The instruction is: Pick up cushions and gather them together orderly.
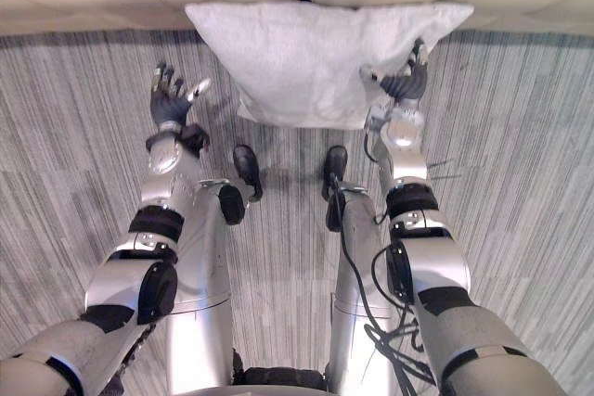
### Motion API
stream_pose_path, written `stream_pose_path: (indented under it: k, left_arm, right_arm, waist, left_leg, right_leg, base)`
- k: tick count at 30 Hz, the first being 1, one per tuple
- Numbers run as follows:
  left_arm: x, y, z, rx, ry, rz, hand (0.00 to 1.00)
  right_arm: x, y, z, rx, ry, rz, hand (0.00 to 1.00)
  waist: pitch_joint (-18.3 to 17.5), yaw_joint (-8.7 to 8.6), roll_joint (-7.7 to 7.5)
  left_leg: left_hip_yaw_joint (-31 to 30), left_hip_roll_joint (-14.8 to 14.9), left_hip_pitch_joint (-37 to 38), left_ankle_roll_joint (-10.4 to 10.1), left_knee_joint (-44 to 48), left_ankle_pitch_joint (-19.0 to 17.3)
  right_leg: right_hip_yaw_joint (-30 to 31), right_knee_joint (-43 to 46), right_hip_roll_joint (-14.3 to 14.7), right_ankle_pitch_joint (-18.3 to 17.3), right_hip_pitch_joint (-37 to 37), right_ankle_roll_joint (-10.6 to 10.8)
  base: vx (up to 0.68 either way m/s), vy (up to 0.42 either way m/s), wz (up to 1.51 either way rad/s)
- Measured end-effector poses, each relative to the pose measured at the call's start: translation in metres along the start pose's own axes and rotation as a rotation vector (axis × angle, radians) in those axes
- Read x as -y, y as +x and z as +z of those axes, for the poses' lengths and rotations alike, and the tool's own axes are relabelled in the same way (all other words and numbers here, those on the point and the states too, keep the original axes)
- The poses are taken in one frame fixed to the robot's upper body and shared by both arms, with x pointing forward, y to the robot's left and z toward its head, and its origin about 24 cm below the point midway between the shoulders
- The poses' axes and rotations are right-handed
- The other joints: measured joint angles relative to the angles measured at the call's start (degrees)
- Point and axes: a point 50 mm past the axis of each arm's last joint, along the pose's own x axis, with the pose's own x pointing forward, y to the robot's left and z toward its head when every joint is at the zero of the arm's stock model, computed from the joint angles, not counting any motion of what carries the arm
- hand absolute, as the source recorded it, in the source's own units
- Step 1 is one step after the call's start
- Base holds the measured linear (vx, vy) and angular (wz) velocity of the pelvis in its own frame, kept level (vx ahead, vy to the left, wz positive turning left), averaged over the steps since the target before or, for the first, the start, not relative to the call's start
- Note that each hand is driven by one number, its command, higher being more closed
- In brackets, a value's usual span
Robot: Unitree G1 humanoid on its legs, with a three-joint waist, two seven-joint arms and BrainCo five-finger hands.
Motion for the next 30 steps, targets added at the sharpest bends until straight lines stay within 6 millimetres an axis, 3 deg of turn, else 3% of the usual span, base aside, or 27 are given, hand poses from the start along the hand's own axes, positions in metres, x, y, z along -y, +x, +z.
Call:
stream_pose_path:
  k: [1, 6, 10, 16, 19, 24, 27, 30]
  left_arm:
    - [0.012, 0.002, 0.009, 0.029, 0.002, -0.034, 1.00]
    - [0.052, 0.001, 0.024, 0.077, 0.001, -0.106, 1.00]
    - [0.041, 0.004, 0.027, 0.089, 0.021, -0.051, 1.00]
    - [0.036, -0.003, 0.033, 0.129, 0.009, -0.030, 1.00]
    - [0.026, -0.016, 0.032, 0.169, 0.015, -0.015, 1.00]
    - [0.015, -0.043, 0.024, 0.216, 0.046, -0.027, 1.00]
    - [0.000, -0.075, -0.002, 0.168, 0.066, -0.016, 1.00]
    - [-0.014, -0.098, -0.015, 0.137, 0.045, 0.016, 1.00]
  right_arm:
    - [-0.005, 0.002, 0.009, 0.016, 0.026, -0.011, 1.00]
    - [-0.021, 0.001, 0.022, 0.027, 0.103, -0.019, 1.00]
    - [-0.031, -0.007, 0.028, 0.070, 0.113, 0.025, 1.00]
    - [-0.036, -0.033, 0.016, 0.107, 0.133, 0.088, 1.00]
    - [-0.041, -0.058, -0.003, 0.088, 0.141, 0.143, 1.00]
    - [-0.032, -0.095, -0.017, 0.100, 0.187, 0.184, 1.00]
    - [-0.018, -0.129, -0.040, 0.057, 0.166, 0.199, 1.00]
    - [-0.009, -0.155, -0.044, 0.062, 0.165, 0.239, 1.00]
  waist:
    - [0.0, -0.11, 0.00]
    - [0.1, -0.56, 0.08]
    - [0.0, -1.62, 0.08]
    - [0.0, -1.83, 0.10]
    - [-0.1, -1.77, 0.11]
    - [-0.3, -1.63, 0.08]
    - [-6.0, -1.58, 0.05]
    - [-6.6, -1.61, -0.01]
  left_leg:
    - [0.0, 0.1, -1.3, -0.2, -0.1, 0.2]
    - [0.2, 0.3, -2.7, -0.1, -0.5, 0.8]
    - [0.5, 0.8, -2.7, -0.1, -0.1, 0.8]
    - [0.8, 2.3, -1.2, -0.1, 1.2, 0.8]
    - [1.1, 3.4, 5.2, -0.5, -0.8, 0.9]
    - [2.5, 3.3, 20.0, -2.2, -8.7, 1.5]
    - [3.1, 3.1, 29.1, -2.8, -14.7, 2.2]
    - [4.2, 2.4, 39.4, -2.9, -19.3, 2.4]
  right_leg:
    - [0.0, -0.3, 0.0, 0.4, -1.3, -0.3]
    - [-0.1, -0.7, 0.2, 1.1, -2.8, -0.8]
    - [0.0, -0.6, 0.5, 1.1, -2.8, -0.8]
    - [0.1, 0.6, 1.5, 1.2, -1.9, -0.9]
    - [0.2, -1.8, 2.8, 1.9, 4.2, -2.0]
    - [-0.4, -10.3, 3.1, 3.3, 18.8, -1.9]
    - [-1.7, -17.3, 2.9, 4.1, 28.4, -1.7]
    - [-1.6, -21.8, 2.8, 4.5, 38.3, -2.3]
  base:
    - [-0.07, 0.017, -0.07]
    - [-0.02, 0.015, -0.03]
    - [0.00, 0.032, -0.06]
    - [-0.03, 0.017, -0.07]
    - [-0.06, -0.013, -0.13]
    - [-0.03, -0.030, -0.03]
    - [0.08, -0.004, -0.01]
    - [0.19, 0.027, 0.06]
